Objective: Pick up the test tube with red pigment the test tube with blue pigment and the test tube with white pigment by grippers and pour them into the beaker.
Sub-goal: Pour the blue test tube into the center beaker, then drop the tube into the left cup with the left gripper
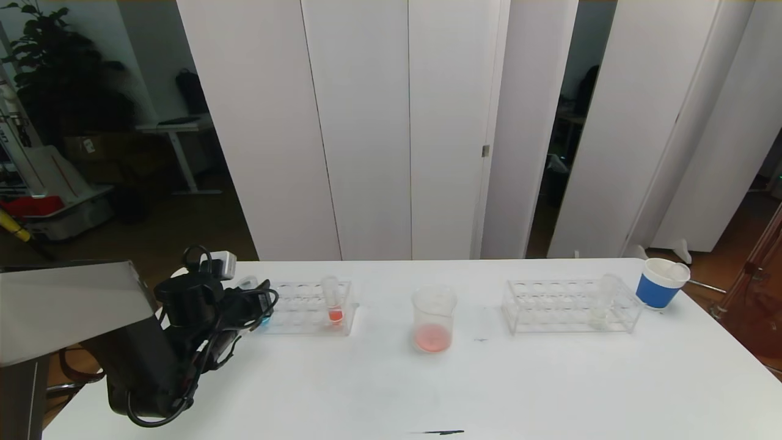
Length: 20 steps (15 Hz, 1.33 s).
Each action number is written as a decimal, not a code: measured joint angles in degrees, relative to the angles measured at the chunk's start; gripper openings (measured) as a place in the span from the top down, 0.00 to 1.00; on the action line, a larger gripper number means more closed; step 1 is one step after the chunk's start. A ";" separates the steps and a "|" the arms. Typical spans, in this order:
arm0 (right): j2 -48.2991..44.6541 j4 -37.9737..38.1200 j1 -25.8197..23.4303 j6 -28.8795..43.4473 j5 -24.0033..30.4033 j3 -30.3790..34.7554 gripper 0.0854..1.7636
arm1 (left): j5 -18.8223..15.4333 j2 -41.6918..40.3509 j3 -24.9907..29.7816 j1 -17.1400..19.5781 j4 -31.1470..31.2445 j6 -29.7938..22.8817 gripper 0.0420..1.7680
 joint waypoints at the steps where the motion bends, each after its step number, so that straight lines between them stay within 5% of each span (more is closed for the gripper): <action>1: 0.00 0.02 0.00 0.00 -0.05 0.00 0.01 | -0.02 0.00 -0.12 0.05 0.11 0.02 0.69; 14: 0.00 0.02 0.00 0.02 -0.05 0.00 0.01 | 0.30 -3.15 -0.39 0.09 0.44 0.46 0.69; 20: 0.00 0.00 0.00 0.00 -0.02 0.00 0.01 | -0.66 -9.75 0.18 0.57 7.44 0.50 0.69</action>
